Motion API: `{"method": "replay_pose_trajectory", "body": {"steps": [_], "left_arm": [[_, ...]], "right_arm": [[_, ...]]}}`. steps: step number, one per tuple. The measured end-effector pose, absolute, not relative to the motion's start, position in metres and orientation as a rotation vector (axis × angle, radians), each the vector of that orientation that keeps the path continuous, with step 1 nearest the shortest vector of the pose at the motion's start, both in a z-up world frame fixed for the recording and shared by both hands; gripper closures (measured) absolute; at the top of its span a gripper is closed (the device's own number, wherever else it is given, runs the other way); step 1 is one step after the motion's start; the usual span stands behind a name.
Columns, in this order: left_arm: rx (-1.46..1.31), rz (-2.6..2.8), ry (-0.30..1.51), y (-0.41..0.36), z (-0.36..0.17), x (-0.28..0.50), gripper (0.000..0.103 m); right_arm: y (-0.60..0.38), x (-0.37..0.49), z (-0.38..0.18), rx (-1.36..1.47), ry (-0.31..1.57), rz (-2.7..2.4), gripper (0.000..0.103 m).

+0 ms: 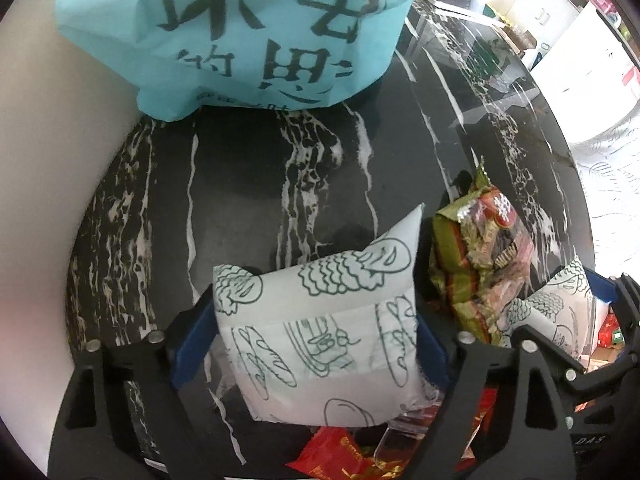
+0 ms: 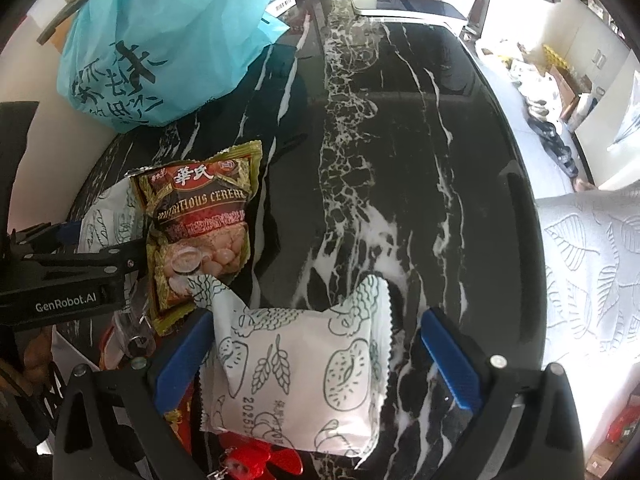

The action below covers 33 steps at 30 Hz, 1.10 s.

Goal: Organize objects
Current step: 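Grasp a white printed pouch with the left tool while the right tool grasps another, then lift both held pouches and carry them over the lavender box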

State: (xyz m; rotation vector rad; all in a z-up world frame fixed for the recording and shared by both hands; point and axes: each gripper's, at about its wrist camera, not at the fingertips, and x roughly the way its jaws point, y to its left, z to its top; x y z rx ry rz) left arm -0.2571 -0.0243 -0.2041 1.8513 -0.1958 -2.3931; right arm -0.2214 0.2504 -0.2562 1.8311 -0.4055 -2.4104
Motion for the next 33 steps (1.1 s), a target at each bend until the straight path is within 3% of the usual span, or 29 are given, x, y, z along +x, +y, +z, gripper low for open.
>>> {"method": "replay_pose_trajectory", "body": {"steps": [3,5,6,10,11,16,33], "left_arm": [[1.856,-2.392,-0.198,-0.026,-0.201,-0.255,0.029],[1.859,-2.386,-0.198,-0.026,-0.199,-0.253,0.033],[1.860,-2.386,-0.198,-0.027,-0.197,-0.252,0.035],[1.872,-2.395,-0.182,-0.025,-0.189,-0.249,0.039],[1.890,-2.440,-0.262,-0.024,-0.186,-0.251,0.039],[1.849,-2.469,-0.328,-0.011,-0.161,-0.251,0.039],[1.767,-2.569,-0.371,0.010,-0.108,-0.227,0.039]], "right_arm": [[0.251,-0.222,-0.255,1.843,-0.399,-2.389,0.005],[0.247,-0.221,-0.251,1.805,-0.380,-2.384,0.022],[0.246,-0.221,-0.249,1.784,-0.381,-2.373,0.035],[0.244,-0.219,-0.247,1.763,-0.406,-2.346,0.045],[0.245,-0.219,-0.246,1.759,-0.426,-2.340,0.046],[0.249,-0.216,-0.242,1.760,-0.465,-2.326,0.051],[0.251,-0.197,-0.183,1.652,-0.445,-2.389,0.053]]}}
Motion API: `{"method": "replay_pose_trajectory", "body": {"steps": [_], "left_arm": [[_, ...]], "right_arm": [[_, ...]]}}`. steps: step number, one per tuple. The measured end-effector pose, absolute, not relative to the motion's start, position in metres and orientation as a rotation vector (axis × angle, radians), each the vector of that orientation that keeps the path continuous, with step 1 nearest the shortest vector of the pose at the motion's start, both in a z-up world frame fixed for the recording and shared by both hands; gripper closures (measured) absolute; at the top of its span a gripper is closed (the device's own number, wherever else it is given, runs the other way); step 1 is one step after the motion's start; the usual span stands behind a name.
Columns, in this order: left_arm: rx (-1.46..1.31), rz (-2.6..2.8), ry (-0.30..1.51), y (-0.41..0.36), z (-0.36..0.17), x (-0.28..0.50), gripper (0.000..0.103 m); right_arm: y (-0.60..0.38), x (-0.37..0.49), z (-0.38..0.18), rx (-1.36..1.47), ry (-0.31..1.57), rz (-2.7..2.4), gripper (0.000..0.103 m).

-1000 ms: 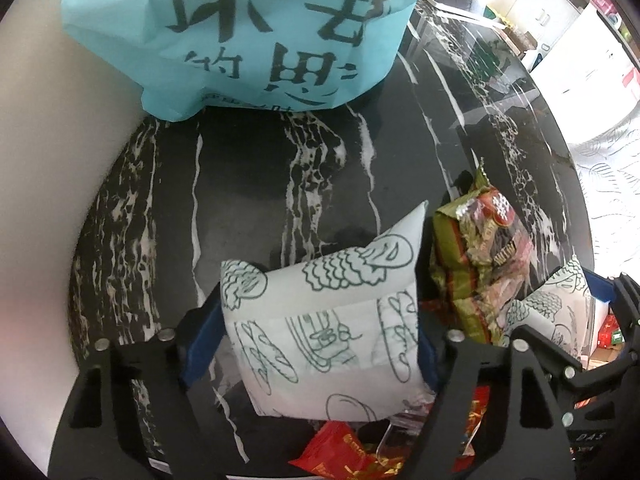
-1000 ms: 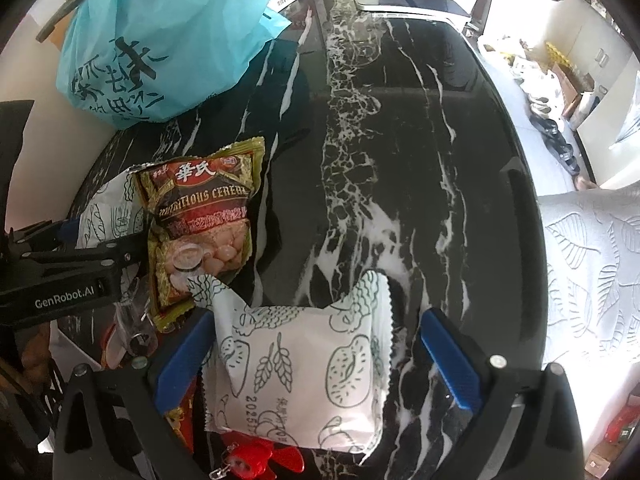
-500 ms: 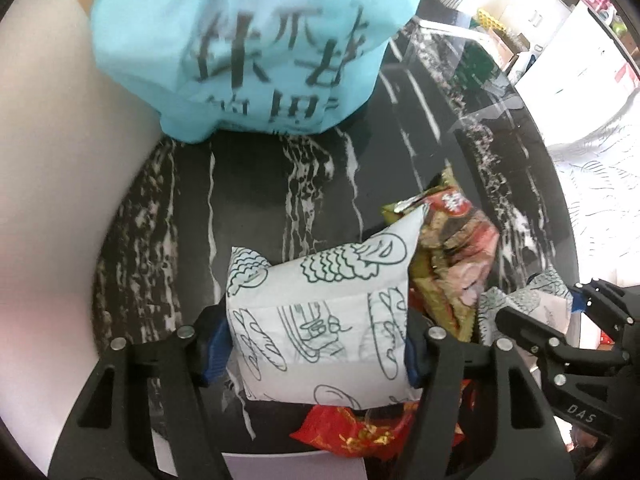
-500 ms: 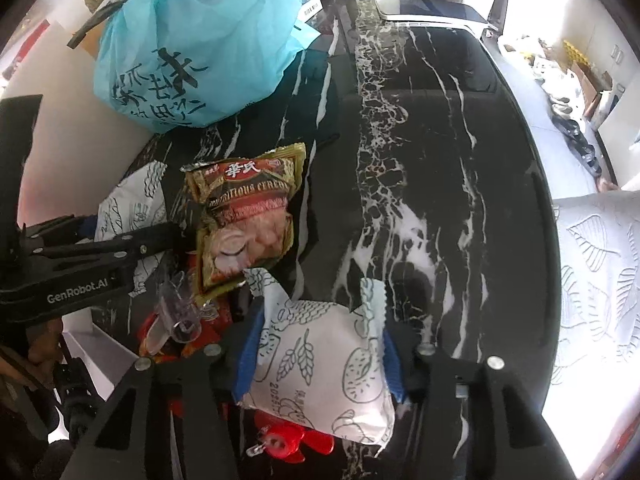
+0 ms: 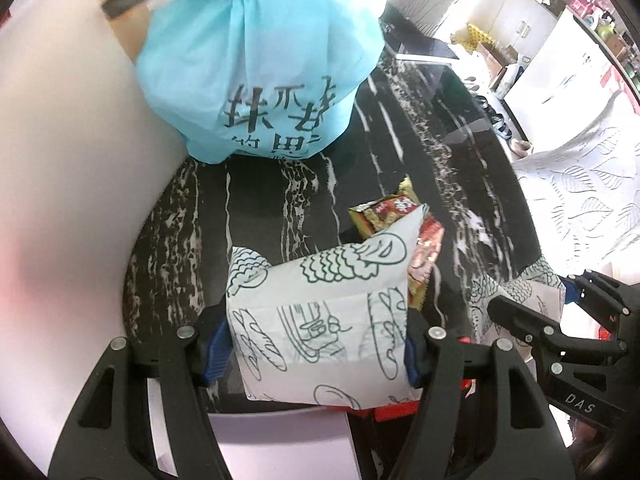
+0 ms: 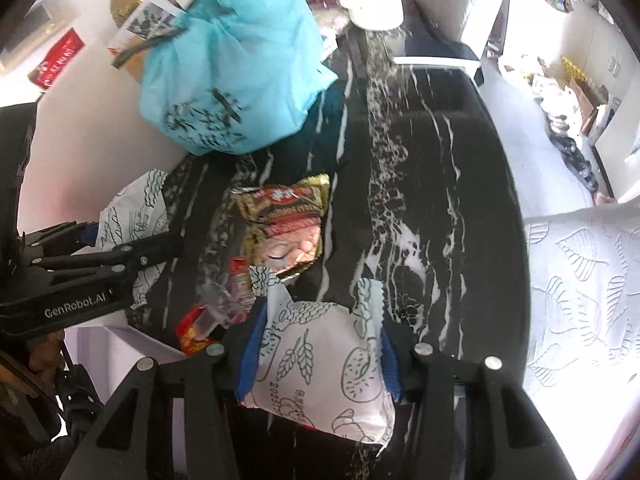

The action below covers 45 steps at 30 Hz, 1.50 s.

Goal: Organize objects
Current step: 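Lift both held pouches and carry them over the lavender box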

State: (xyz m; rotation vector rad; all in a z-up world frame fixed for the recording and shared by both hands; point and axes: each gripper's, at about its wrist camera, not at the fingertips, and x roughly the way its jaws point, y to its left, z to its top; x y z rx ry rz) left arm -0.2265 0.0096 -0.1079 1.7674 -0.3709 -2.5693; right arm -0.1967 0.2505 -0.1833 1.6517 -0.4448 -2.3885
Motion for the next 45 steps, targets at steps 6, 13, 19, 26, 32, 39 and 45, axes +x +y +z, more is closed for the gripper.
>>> {"method": "replay_pose_trajectory", "body": {"steps": [6,13,19,26,32,39,45], "left_arm": [[1.717,-2.621,-0.399,0.013,-0.090,-0.208,0.039],[1.656,-2.687,-0.436,0.022,-0.063,-0.178,0.039],[1.617,-2.731,-0.471,0.026,-0.046,-0.147,0.039],[1.602,-2.754,-0.493,0.018,-0.034,-0.108,0.039],[1.602,-2.781,-0.514,0.008,-0.030,-0.078,0.039],[1.617,-2.798,-0.526,-0.007,-0.032,-0.044,0.039],[1.626,-2.799,-0.536,-0.021,-0.031,-0.023,0.039]], "right_arm": [[0.251,-0.178,-0.152,1.591,-0.427,-2.432,0.053],[0.251,-0.153,-0.117,1.517,-0.407,-2.490,0.053],[0.244,-0.125,-0.093,1.473,-0.398,-2.521,0.053],[0.229,-0.088,-0.078,1.451,-0.356,-2.525,0.053],[0.212,-0.057,-0.071,1.437,-0.341,-2.542,0.053],[0.195,-0.023,-0.067,1.446,-0.299,-2.538,0.053],[0.177,-0.001,-0.066,1.447,-0.274,-2.527,0.053]]}}
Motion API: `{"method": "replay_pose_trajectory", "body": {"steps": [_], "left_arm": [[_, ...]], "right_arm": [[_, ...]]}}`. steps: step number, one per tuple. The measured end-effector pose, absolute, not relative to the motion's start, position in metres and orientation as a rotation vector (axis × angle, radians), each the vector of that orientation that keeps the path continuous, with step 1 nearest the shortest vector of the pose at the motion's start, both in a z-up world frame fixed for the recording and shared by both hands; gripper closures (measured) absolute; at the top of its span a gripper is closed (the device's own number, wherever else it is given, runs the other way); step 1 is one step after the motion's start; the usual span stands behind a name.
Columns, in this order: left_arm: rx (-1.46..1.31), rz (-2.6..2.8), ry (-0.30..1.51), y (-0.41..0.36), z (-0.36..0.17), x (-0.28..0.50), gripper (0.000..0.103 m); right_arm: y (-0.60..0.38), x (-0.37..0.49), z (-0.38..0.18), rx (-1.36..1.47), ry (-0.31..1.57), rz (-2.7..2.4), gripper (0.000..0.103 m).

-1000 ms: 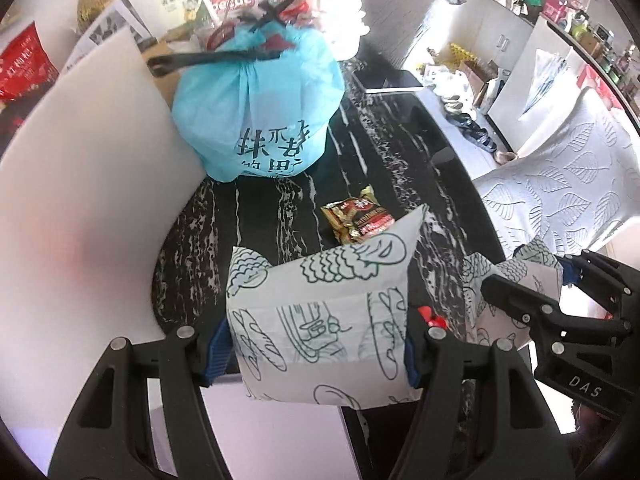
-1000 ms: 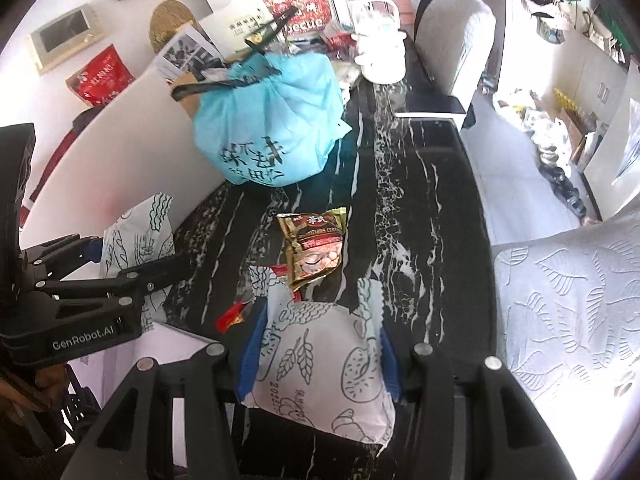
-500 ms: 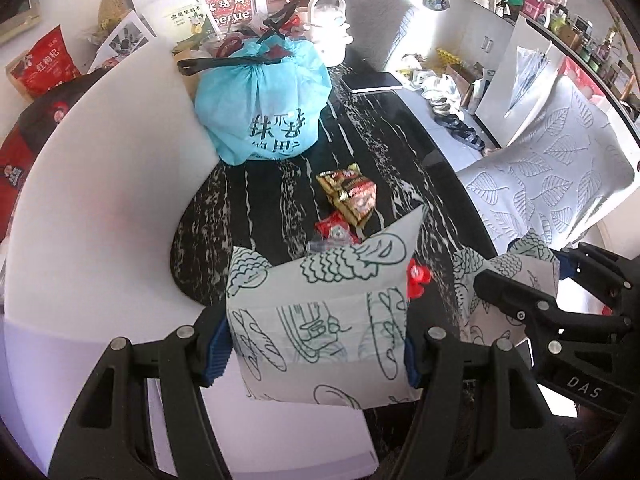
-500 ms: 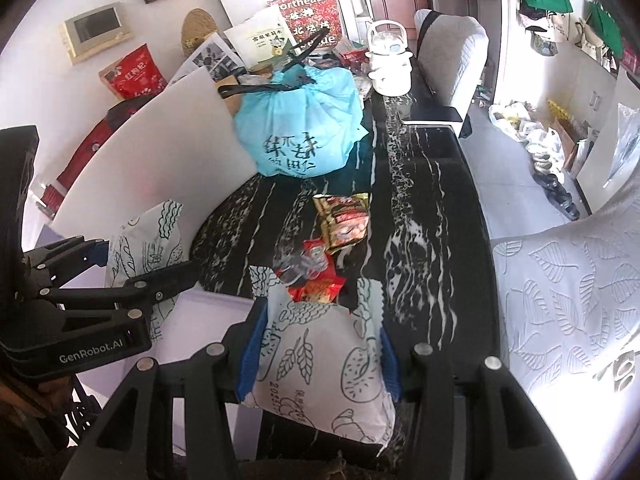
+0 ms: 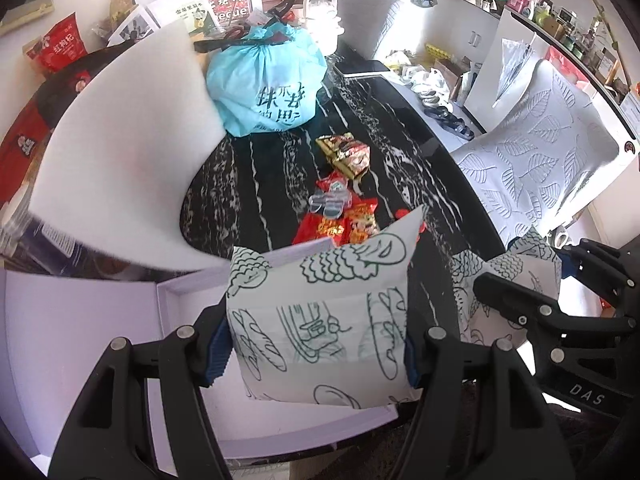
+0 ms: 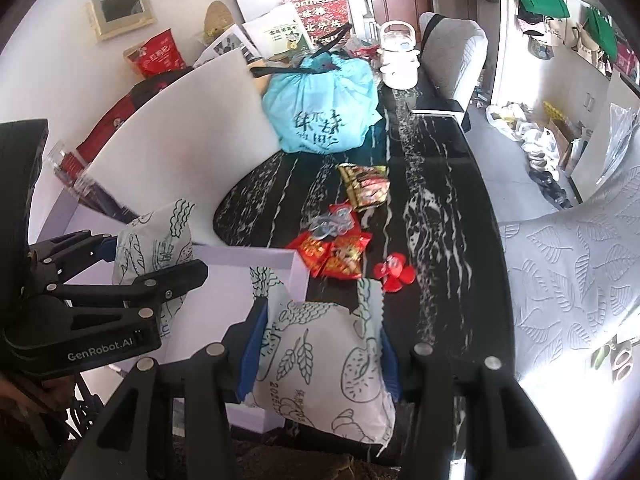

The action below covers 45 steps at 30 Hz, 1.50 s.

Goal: Organize objects
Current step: 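Lift both held pouches and carry them over the lavender box, then lower both pouches into the lavender box and open both tools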

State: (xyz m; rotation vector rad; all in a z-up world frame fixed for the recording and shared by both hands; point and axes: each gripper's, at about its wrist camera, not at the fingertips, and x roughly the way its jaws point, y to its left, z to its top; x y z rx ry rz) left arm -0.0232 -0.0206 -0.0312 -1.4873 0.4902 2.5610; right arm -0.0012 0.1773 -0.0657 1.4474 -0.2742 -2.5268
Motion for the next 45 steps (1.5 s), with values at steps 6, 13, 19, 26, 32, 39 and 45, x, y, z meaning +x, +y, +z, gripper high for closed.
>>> {"method": "replay_pose_trajectory", "body": {"steps": [6,13,19,26,32,39,45], "left_arm": [[-1.514,2.566,0.485,-0.042,-0.034,-0.007,0.039],[-1.566,2.579,0.468,-0.071,-0.039,0.007,0.039],[-1.636,2.584,0.434,-0.095,-0.050,0.013,0.039],[-1.730,2.571,0.371,-0.116,-0.072,0.015,0.039],[-1.818,2.543,0.319,-0.130,-0.093,0.014,0.039],[-1.899,2.516,0.271,-0.140,-0.110,0.000,0.039],[-1.933,2.507,0.271,-0.146,-0.117,-0.020,0.039]], "right_arm": [[0.156,0.014,-0.067,1.450,-0.242,-2.498,0.053],[0.127,0.021,-0.073,1.454,-0.202,-2.436,0.053],[0.103,0.020,-0.084,1.472,-0.169,-2.373,0.053],[0.082,0.016,-0.105,1.530,-0.119,-2.283,0.053],[0.070,0.009,-0.128,1.595,-0.081,-2.209,0.053],[0.063,-0.004,-0.145,1.641,-0.052,-2.163,0.053],[0.057,-0.027,-0.155,1.658,-0.028,-2.146,0.053]]}}
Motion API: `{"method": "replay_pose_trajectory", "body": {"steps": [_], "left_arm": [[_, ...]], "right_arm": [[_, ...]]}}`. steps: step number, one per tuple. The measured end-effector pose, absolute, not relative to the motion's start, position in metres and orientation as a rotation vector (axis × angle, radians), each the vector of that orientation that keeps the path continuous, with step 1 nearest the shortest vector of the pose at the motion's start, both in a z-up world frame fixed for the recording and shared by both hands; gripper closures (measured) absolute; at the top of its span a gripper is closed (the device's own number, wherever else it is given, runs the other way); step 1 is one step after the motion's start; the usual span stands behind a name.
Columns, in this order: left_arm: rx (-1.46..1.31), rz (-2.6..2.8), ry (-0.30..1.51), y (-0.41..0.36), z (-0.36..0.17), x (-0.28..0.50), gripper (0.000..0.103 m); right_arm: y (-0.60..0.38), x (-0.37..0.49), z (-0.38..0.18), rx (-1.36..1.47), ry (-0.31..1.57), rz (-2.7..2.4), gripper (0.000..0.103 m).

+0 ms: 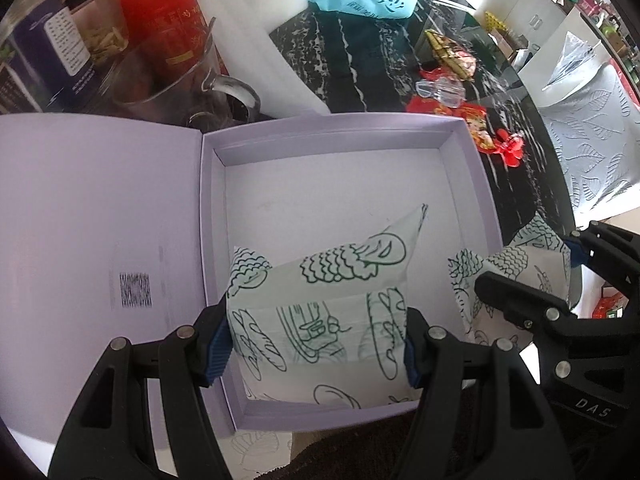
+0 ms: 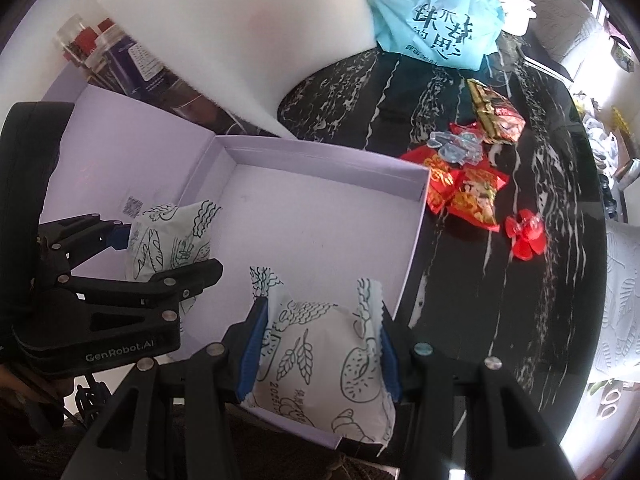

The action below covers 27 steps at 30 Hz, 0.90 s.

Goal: Organize objects
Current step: 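Lower both pouches into the lavender box and open both tools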

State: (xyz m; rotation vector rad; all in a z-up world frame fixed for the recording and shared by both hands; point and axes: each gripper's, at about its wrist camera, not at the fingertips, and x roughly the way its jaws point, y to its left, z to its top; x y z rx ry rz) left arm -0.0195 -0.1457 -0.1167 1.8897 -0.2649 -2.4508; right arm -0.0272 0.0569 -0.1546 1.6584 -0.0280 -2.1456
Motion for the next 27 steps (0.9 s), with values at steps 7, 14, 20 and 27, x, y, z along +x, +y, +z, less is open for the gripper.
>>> {"method": "replay_pose_trajectory", "body": {"steps": [7,14,20,27], "left_arm": [[1.902,-2.399,-0.266,-0.155,-0.127,-0.048,0.039],[1.947,-2.339,-0.215,-0.160,-0.142,-0.063,0.039],[1.951,-2.297,-0.183,-0.165,-0.147,-0.066,0.039],[1.947,-2.260,-0.142,-0.171,-0.151,-0.068,0.038]], "right_arm": [[0.050,-0.059,-0.166,1.657,0.004,-2.126,0.053],[0.044,-0.083,-0.178,1.643,0.039,-2.079,0.053],[0.040,-0.095,-0.186,1.635,0.048,-2.044,0.053],[0.032,-0.105,-0.190,1.629,0.081,-2.012,0.053]]}}
